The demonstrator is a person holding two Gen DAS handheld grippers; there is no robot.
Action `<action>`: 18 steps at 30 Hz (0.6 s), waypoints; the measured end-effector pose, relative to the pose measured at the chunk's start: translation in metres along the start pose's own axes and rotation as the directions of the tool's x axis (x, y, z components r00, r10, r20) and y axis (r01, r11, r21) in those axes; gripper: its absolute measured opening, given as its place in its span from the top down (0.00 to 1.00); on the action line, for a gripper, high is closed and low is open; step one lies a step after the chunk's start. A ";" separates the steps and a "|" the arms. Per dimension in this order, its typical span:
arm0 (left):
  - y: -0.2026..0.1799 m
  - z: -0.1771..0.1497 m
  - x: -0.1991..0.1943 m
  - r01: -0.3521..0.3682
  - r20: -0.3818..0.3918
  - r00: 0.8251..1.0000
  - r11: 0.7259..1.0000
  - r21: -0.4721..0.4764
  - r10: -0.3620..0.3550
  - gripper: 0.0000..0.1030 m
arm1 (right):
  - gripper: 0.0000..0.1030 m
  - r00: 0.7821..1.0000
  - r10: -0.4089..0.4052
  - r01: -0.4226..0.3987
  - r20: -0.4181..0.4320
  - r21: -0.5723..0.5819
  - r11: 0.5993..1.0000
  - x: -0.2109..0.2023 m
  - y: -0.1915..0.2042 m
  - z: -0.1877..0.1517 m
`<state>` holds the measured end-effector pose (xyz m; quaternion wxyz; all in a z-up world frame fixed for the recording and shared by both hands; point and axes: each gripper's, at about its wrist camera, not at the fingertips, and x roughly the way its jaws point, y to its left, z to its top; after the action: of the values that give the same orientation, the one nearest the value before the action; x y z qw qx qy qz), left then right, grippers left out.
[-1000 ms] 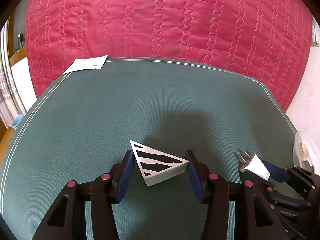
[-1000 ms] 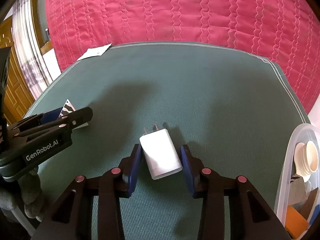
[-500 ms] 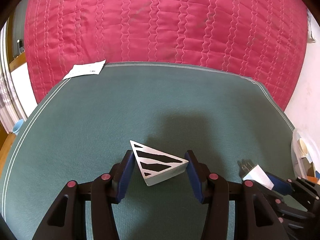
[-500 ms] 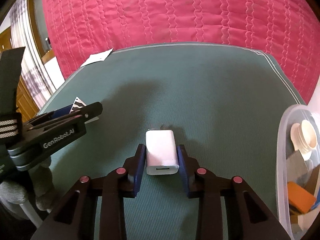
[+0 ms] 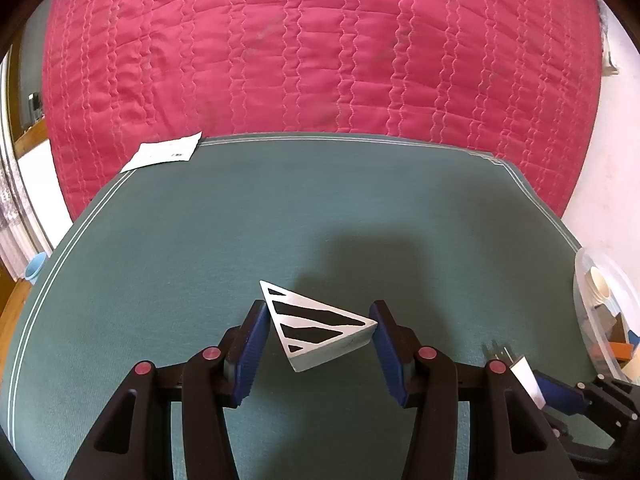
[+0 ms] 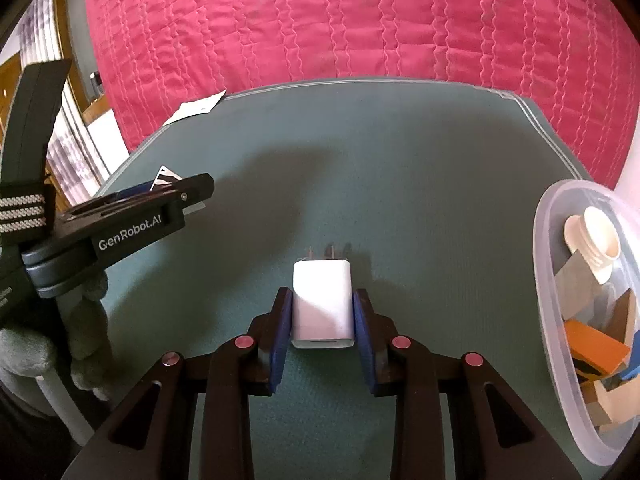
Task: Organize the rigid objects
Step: 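Carry the white charger into the clear bowl and open the right gripper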
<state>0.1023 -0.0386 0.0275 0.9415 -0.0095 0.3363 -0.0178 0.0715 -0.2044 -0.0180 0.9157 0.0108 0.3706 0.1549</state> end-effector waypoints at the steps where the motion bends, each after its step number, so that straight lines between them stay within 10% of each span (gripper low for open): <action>1: 0.000 0.000 0.000 0.001 0.001 1.000 1.000 0.001 -0.001 0.47 | 0.69 1.000 0.001 -0.001 -0.002 0.001 1.000 0.001 0.000 0.000; 18: -0.004 -0.002 -0.002 0.008 0.008 1.000 1.000 0.008 -0.008 0.47 | 0.70 0.999 -0.040 0.040 0.000 -0.012 0.999 0.001 0.009 -0.003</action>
<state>0.0993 -0.0430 0.0277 0.9429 -0.0070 0.3322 -0.0231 0.0671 -0.1957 -0.0194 0.9186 -0.0022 0.3700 0.1388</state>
